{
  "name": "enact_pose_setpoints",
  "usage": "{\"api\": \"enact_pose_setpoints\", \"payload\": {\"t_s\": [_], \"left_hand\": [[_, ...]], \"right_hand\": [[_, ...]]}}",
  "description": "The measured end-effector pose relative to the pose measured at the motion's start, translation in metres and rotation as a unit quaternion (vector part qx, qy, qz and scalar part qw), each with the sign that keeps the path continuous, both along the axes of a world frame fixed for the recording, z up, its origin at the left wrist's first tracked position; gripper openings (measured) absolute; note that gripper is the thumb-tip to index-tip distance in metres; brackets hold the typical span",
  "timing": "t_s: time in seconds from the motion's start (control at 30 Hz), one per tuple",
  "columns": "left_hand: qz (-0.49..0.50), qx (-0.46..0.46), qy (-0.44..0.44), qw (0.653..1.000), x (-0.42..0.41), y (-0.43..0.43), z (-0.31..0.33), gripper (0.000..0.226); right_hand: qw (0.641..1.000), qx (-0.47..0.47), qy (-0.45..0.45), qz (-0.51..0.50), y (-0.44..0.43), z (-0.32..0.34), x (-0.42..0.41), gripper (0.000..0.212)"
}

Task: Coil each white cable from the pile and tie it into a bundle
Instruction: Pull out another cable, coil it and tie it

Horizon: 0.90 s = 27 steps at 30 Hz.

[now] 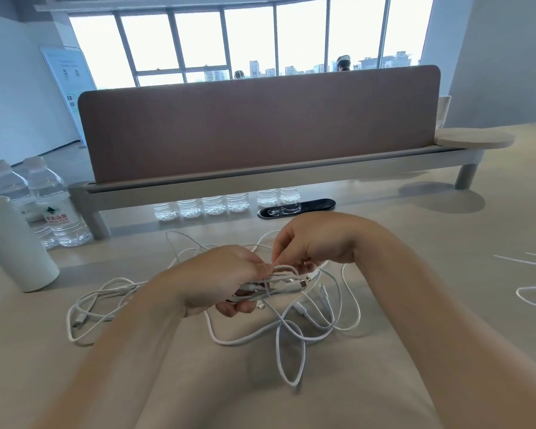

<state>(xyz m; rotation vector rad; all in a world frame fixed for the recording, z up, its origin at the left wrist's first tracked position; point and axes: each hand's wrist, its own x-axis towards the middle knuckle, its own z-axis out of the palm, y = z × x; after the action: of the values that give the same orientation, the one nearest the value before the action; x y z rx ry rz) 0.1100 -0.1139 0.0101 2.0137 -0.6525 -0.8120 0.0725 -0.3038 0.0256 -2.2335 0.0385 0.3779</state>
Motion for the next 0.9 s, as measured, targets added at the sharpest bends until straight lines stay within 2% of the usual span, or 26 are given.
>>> {"api": "enact_pose_setpoints", "payload": {"t_s": [0.17, 0.33, 0.47, 0.6, 0.7, 0.9], "left_hand": [[-0.003, 0.007, -0.006, 1.0, -0.002, -0.004, -0.005, 0.024], [0.031, -0.052, 0.054, 0.997, 0.002, -0.001, -0.004, 0.028], [0.069, -0.088, 0.049, 0.993, 0.007, -0.001, -0.003, 0.028], [0.135, -0.151, 0.026, 0.979, 0.014, 0.004, 0.0, 0.028], [0.185, -0.22, 0.037, 0.957, 0.02, 0.007, 0.003, 0.027], [0.222, -0.248, 0.036, 0.942, 0.025, 0.006, 0.002, 0.027]], "right_hand": [[0.986, -0.127, -0.109, 0.024, 0.01, 0.007, -0.003, 0.001], [0.967, -0.141, -0.209, 0.023, 0.024, 0.012, -0.003, 0.003], [0.954, -0.152, -0.257, 0.01, 0.033, 0.013, -0.001, 0.002], [0.947, -0.08, -0.306, -0.063, 0.032, 0.01, 0.002, 0.011], [0.913, -0.088, -0.379, -0.12, 0.032, 0.01, 0.002, 0.009], [0.922, -0.124, -0.36, -0.069, 0.053, 0.006, 0.001, 0.008]]}}
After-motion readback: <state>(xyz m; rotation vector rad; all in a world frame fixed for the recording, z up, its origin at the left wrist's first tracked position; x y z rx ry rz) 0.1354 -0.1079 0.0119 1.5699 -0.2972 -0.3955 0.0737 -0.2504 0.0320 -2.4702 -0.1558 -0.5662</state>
